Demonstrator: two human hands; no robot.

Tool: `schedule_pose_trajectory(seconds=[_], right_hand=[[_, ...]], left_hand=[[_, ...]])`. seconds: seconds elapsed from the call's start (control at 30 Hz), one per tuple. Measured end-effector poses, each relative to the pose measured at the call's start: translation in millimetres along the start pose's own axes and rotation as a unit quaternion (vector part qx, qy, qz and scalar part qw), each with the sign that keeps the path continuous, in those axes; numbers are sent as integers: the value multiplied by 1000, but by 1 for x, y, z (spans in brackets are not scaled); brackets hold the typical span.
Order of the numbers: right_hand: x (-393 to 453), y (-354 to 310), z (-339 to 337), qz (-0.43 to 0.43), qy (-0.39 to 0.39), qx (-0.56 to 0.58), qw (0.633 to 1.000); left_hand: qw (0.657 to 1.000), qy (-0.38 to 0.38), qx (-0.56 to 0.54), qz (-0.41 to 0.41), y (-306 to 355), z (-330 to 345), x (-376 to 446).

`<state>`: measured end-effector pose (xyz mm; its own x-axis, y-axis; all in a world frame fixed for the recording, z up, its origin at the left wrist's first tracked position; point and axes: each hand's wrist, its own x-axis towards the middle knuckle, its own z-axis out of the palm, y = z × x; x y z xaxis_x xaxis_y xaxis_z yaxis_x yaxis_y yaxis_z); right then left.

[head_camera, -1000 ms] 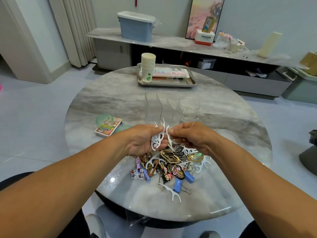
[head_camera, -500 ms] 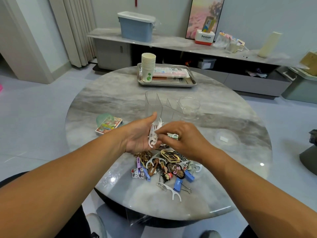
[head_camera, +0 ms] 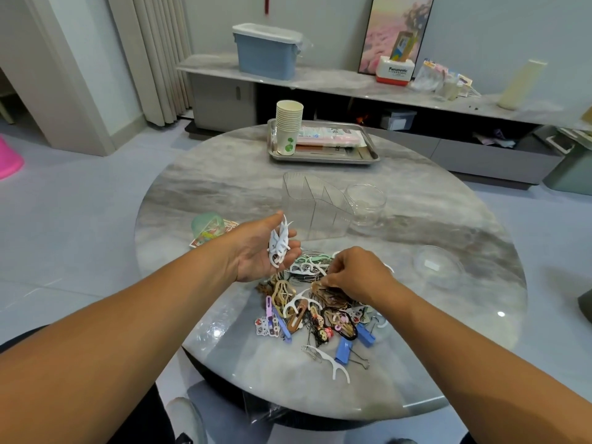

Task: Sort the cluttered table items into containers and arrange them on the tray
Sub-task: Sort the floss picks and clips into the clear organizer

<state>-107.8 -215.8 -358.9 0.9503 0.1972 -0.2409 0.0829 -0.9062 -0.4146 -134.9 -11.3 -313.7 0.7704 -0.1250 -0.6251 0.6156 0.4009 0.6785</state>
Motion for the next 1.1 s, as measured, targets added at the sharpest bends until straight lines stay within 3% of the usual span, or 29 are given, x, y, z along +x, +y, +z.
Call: schedule_pose_trajectory(seconds=[0.3, 0.6, 0.7, 0.77, 0.83, 0.9, 0.97, 1.1], right_hand=[[0, -3, -13, -13, -37, 2, 999], [-5, -2, -52, 27, -74, 263, 962], [-3, 1, -52, 47, -32, 322, 945], [-2, 4, -46, 27, 5, 268, 963], [-5, 3, -35, -29, -8, 196, 980], [-6, 0, -22, -124, -20, 34, 991], [-4, -4, -9, -220, 10, -161, 962], [-2, -10, 7, -308, 59, -302, 900]], left_hand=[[1000, -6, 30, 6, 2, 2, 0], [999, -7, 52, 5, 1, 4, 1], [999, -9, 46, 2, 1, 4, 0], [999, -7, 36, 3, 1, 4, 0], [1000, -3, 21, 6, 1, 4, 1], [1000, 3, 19, 11, 2, 3, 2], [999, 7, 30, 17, 3, 3, 2], [999, 11, 43, 20, 2, 3, 2]])
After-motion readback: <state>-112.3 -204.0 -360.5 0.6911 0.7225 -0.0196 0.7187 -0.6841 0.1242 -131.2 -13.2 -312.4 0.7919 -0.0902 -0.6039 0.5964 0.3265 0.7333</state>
